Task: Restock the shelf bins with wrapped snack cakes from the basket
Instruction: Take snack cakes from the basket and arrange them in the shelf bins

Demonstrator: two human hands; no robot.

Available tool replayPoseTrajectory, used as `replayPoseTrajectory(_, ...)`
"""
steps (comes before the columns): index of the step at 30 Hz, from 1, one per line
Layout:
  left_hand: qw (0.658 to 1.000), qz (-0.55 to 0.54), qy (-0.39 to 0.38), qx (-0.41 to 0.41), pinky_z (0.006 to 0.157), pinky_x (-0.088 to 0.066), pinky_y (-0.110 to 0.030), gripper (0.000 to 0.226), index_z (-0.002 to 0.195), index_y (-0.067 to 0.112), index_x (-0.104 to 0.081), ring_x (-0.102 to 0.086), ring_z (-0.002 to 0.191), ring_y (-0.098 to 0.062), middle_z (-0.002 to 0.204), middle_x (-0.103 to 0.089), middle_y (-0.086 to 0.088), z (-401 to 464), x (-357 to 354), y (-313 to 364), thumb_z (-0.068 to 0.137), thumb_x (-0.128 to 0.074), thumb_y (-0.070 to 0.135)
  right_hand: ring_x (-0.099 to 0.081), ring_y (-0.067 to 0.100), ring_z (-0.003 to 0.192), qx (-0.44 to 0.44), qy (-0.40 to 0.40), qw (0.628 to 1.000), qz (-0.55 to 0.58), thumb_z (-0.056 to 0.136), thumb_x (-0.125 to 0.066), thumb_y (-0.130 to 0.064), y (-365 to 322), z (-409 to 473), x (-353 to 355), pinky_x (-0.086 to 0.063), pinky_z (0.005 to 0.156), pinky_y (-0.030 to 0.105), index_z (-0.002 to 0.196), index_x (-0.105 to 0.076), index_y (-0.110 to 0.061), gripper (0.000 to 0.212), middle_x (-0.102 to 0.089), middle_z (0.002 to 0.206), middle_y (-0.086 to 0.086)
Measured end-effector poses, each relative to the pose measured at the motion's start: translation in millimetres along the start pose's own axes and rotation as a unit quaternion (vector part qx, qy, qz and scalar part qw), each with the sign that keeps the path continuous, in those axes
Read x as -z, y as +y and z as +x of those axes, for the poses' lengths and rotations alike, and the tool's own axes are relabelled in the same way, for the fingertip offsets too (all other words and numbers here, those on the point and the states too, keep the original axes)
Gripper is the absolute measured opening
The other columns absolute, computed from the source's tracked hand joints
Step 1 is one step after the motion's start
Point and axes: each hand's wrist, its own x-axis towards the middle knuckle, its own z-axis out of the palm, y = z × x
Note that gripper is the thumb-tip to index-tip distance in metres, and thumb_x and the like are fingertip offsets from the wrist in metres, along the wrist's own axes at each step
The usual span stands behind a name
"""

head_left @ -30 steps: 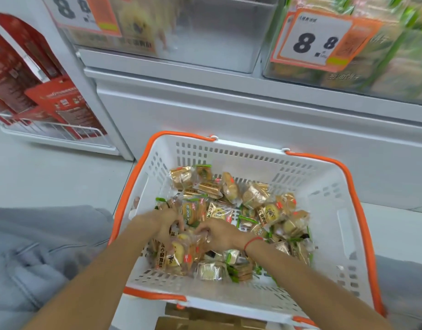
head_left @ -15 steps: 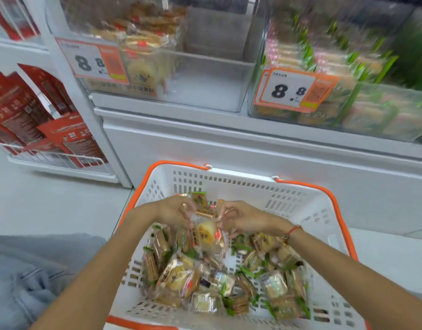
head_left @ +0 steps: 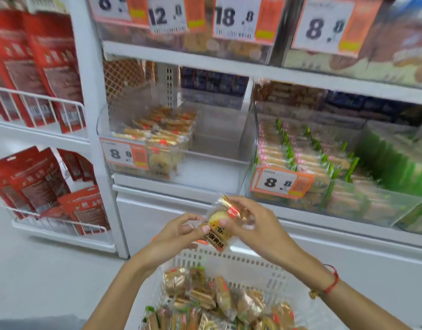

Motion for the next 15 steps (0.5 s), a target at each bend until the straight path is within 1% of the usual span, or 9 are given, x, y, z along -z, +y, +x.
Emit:
replayPoseTrajectory(2, 0.998, -0.02, 0.039, -0.049, 0.084, -0.053, -0.021, 0.041, 0.113, 0.019, -0.056, -0.068, 0.093, -0.007, 0.092, -0.075, 0.004, -1, 3, 21, 0.078, -0.062, 0.039, -0.057, -0.005, 0.099, 0.057, 0.025, 0.998, -0.02, 0.08, -0.075, -0.036, -19, 7, 9, -0.049, 0.08, 0.018, 0.113, -0.046, -0.054, 0.048, -0.061, 0.106, -0.03)
replayPoseTrajectory(4, 0.989, -0.018, 0.095, -0.113, 0.085, -0.05, -0.02, 0.038, 0.108, 0.026, -0.06, -0.065, 0.096, -0.003, 0.094, -0.074, 0.01, -3, 7, 42, 0.075, -0.06, 0.044, -0.057, -0.005, 0.097, 0.1, 0.054, 0.993, -0.01, 0.08, -0.075, -0.031, -38, 18, 18, -0.051, 0.077, 0.021, 0.114, -0.045, -0.056, 0.052, -0.058, 0.108, -0.034)
replayPoseTrajectory(6, 0.966, -0.013, 0.185, -0.182, 0.083, -0.046, -0.014, 0.029, 0.103, 0.031, -0.063, -0.061, 0.095, 0.007, 0.096, -0.071, 0.016, -2, 14, 60, 0.079, -0.056, 0.046, -0.058, -0.002, 0.099, 0.143, 0.073, 0.987, -0.01, 0.083, -0.073, -0.029, -54, 32, 25, -0.052, 0.076, 0.025, 0.12, -0.047, -0.052, 0.051, -0.057, 0.113, -0.033)
replayPoseTrajectory(8, 0.92, -0.023, 0.302, -0.247, 0.076, -0.042, -0.005, 0.013, 0.1, 0.029, -0.063, -0.058, 0.088, 0.014, 0.095, -0.067, 0.015, 3, 31, 77, 0.09, -0.055, 0.035, -0.059, 0.001, 0.099, 0.188, 0.103, 0.976, -0.05, 0.085, -0.071, -0.028, -68, 47, 31, -0.052, 0.076, 0.025, 0.128, -0.049, -0.045, 0.051, -0.06, 0.116, -0.025)
replayPoseTrajectory(9, 0.892, -0.013, 0.362, -0.27, 0.076, -0.042, -0.006, 0.009, 0.1, 0.029, -0.062, -0.057, 0.087, 0.012, 0.097, -0.066, 0.014, 7, 43, 84, 0.093, -0.056, 0.028, -0.059, 0.001, 0.097, 0.204, 0.121, 0.968, -0.077, 0.085, -0.07, -0.029, -74, 56, 34, -0.052, 0.076, 0.024, 0.13, -0.049, -0.042, 0.051, -0.061, 0.116, -0.022)
replayPoseTrajectory(11, 0.835, 0.056, 0.47, -0.28, 0.081, -0.045, -0.02, 0.012, 0.102, 0.027, -0.061, -0.058, 0.094, -0.002, 0.102, -0.064, 0.009, 21, 69, 91, 0.092, -0.06, 0.021, -0.059, 0.002, 0.09, 0.209, 0.148, 0.957, -0.134, 0.085, -0.07, -0.031, -84, 73, 41, -0.051, 0.074, 0.026, 0.132, -0.048, -0.041, 0.053, -0.061, 0.115, -0.018)
replayPoseTrajectory(12, 0.807, 0.101, 0.514, -0.273, 0.082, -0.043, -0.026, 0.017, 0.105, 0.026, -0.06, -0.056, 0.099, -0.01, 0.105, -0.062, 0.007, 29, 83, 94, 0.09, -0.061, 0.018, -0.059, 0.005, 0.09, 0.208, 0.156, 0.951, -0.167, 0.085, -0.069, -0.032, -89, 84, 44, -0.051, 0.074, 0.028, 0.132, -0.047, -0.042, 0.053, -0.061, 0.114, -0.017)
replayPoseTrajectory(14, 0.755, 0.187, 0.571, -0.262, 0.084, -0.039, -0.033, 0.028, 0.113, 0.022, -0.057, -0.05, 0.108, -0.021, 0.115, -0.057, 0.001, 44, 107, 97, 0.087, -0.063, 0.014, -0.06, 0.011, 0.096, 0.191, 0.158, 0.945, -0.214, 0.086, -0.067, -0.035, -92, 107, 48, -0.051, 0.076, 0.033, 0.132, -0.044, -0.043, 0.053, -0.062, 0.116, -0.014)
replayPoseTrajectory(15, 0.737, 0.218, 0.585, -0.26, 0.086, -0.039, -0.035, 0.034, 0.118, 0.018, -0.055, -0.048, 0.112, -0.024, 0.12, -0.055, -0.003, 51, 117, 97, 0.085, -0.064, 0.012, -0.061, 0.013, 0.099, 0.171, 0.154, 0.946, -0.229, 0.086, -0.066, -0.036, -92, 119, 50, -0.051, 0.078, 0.035, 0.133, -0.042, -0.043, 0.053, -0.062, 0.118, -0.013)
